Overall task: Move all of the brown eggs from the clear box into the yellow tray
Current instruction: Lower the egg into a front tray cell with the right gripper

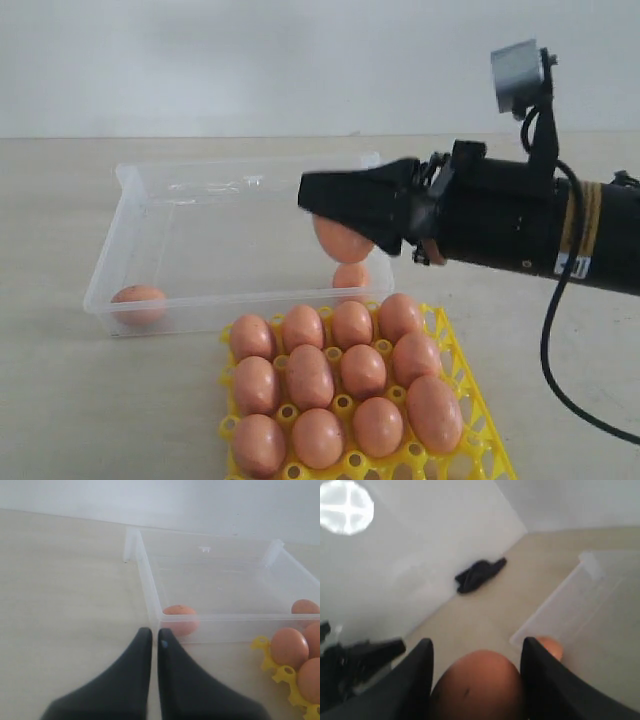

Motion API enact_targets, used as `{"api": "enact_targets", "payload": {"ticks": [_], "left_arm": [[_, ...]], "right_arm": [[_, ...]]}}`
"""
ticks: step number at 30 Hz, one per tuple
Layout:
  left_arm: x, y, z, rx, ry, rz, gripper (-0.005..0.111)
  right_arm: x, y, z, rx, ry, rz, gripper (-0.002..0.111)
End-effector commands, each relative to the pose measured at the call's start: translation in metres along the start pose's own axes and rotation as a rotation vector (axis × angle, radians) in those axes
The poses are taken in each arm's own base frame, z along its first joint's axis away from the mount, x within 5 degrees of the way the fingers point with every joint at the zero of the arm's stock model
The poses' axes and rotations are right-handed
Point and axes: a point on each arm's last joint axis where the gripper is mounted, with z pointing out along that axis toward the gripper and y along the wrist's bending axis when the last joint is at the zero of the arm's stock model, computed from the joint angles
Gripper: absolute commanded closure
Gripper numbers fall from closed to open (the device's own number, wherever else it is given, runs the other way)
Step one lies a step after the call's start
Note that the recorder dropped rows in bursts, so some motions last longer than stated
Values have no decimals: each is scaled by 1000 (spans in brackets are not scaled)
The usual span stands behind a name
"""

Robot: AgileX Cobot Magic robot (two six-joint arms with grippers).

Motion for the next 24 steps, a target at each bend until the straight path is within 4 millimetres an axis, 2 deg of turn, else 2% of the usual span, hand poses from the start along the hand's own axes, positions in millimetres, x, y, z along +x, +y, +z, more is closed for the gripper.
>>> {"api": "enact_targets", "payload": {"ticks": [1, 3, 6, 16, 19, 24], "left_arm": [[1, 0, 1, 0, 1, 8, 103], [1, 0, 1, 0, 1, 8, 103], [1, 0, 1, 0, 1, 8, 103], [1, 0, 1, 0, 1, 8, 103], [1, 0, 1, 0, 1, 8, 103], [1, 0, 1, 0, 1, 8, 103]], "right_arm": [[27, 12, -1, -149, 299, -128, 108], [43, 20, -1, -207, 443, -153, 108], [57, 30, 1, -259, 561, -209, 108], [87, 35, 28, -71, 669, -466, 108], [97, 34, 36, -29, 672, -476, 108], [98, 30, 40, 49, 651, -418, 108]]}}
